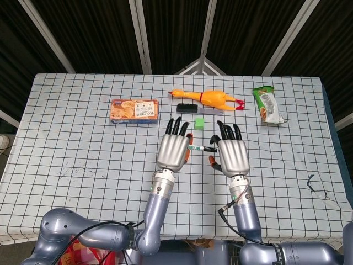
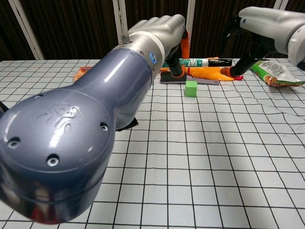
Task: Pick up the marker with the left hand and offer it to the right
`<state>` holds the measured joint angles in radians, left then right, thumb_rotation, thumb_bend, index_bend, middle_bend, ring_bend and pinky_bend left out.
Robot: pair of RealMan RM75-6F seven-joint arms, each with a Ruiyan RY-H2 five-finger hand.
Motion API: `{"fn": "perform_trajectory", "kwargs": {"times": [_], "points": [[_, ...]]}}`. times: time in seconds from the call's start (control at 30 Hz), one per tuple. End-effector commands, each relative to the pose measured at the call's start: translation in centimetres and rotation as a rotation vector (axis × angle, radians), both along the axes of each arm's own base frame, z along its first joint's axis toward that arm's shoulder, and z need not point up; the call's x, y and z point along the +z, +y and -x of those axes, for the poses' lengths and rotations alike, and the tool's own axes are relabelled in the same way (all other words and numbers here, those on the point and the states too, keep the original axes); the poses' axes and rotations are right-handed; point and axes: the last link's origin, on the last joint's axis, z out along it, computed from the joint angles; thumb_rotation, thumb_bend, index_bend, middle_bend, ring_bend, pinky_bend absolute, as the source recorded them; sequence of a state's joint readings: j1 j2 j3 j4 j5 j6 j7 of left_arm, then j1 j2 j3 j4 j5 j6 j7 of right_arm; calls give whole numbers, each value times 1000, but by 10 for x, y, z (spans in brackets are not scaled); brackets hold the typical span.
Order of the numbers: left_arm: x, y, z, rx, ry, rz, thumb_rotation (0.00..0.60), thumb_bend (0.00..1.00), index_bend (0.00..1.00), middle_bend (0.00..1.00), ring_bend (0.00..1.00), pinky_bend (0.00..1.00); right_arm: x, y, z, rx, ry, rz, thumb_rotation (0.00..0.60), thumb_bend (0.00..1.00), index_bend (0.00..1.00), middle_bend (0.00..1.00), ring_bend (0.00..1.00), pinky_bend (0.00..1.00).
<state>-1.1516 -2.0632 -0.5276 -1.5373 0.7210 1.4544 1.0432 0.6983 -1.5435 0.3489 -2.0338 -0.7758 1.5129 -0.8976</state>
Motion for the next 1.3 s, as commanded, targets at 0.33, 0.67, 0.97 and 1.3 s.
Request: {"fn": "perform_trajectory", "kwargs": {"times": [0.33,0.67,0.97,1.3], "points": [[0,0,0,-6,-16,-3,600,569,543,145,0,0,-2,-2,4,-9,-1,-7,600,345,481,77,107,36],[-1,0,1,-2,-13,2,600,568,544,145,0,0,-2,-2,0,9,-10,2,600,354,540,78,109,36],[-1,0,3,-1,-15,3,600,569,544,145,0,0,-3,-3,-2,4,-9,3,600,354,551,78,109,36],[-1,0,2,-4,-18,8,600,569,544,145,0,0,-3,-3,-3,-1,-10,5,600,354,551,78,109,36]]}}
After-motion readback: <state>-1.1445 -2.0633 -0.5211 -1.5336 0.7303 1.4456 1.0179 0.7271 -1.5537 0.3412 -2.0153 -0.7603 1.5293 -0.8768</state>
